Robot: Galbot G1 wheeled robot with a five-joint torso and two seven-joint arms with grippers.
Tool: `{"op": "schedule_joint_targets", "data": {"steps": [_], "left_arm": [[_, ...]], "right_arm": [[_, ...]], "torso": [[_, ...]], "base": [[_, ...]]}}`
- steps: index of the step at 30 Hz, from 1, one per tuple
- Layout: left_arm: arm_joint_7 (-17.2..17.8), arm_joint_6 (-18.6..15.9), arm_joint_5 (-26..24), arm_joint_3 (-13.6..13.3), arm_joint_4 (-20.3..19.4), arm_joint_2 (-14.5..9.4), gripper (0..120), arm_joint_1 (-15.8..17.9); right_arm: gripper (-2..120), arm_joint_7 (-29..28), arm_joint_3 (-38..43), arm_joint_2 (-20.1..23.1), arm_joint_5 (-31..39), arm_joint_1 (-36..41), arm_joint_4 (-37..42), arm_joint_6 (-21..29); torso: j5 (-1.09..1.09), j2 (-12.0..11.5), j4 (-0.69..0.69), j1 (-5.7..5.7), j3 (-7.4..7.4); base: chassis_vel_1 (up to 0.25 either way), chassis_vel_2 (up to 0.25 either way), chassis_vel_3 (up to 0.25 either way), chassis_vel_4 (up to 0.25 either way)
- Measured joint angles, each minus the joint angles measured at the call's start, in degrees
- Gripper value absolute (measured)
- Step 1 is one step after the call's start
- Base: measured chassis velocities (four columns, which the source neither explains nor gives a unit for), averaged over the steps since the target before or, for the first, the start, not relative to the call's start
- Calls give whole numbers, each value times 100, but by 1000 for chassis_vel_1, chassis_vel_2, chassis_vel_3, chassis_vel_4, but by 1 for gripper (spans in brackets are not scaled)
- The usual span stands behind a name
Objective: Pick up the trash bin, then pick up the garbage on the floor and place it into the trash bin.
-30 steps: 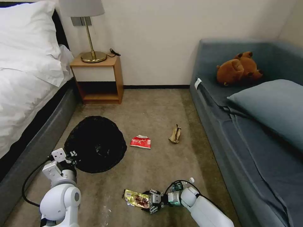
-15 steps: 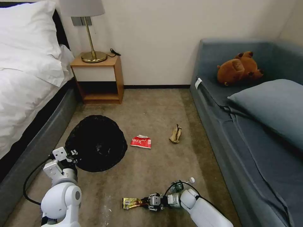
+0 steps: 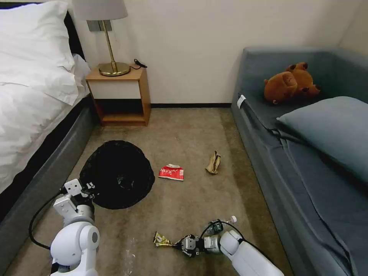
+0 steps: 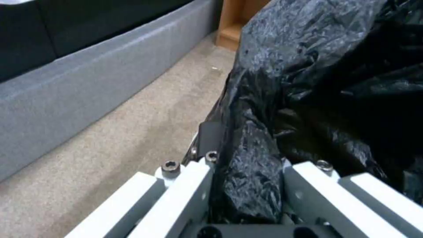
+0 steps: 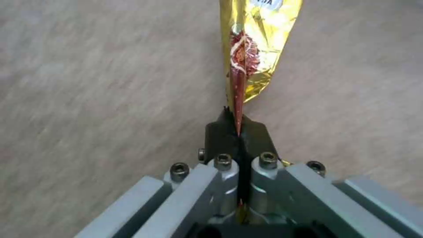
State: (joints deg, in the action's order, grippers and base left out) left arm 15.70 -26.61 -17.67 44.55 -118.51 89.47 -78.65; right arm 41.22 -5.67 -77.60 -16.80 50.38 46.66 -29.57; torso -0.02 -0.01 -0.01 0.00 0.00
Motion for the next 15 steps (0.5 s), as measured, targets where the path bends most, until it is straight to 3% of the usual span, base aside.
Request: {"op": "schedule_joint_targets", "data": {"steps": [10,15], "left_arm": [[0,59,2,-29,155,8,2,76],[2,74,-3,-55,244,0,2,168]], "right_arm": [[0,-786,253,167,1020,71,1035,290],[0,-1755,498,144,1367,39,1286,304]], "torso": [[2,0,1,0,0],[2,0,1,0,0]], "base": [[0,0,0,0],[0,0,0,0]]}}
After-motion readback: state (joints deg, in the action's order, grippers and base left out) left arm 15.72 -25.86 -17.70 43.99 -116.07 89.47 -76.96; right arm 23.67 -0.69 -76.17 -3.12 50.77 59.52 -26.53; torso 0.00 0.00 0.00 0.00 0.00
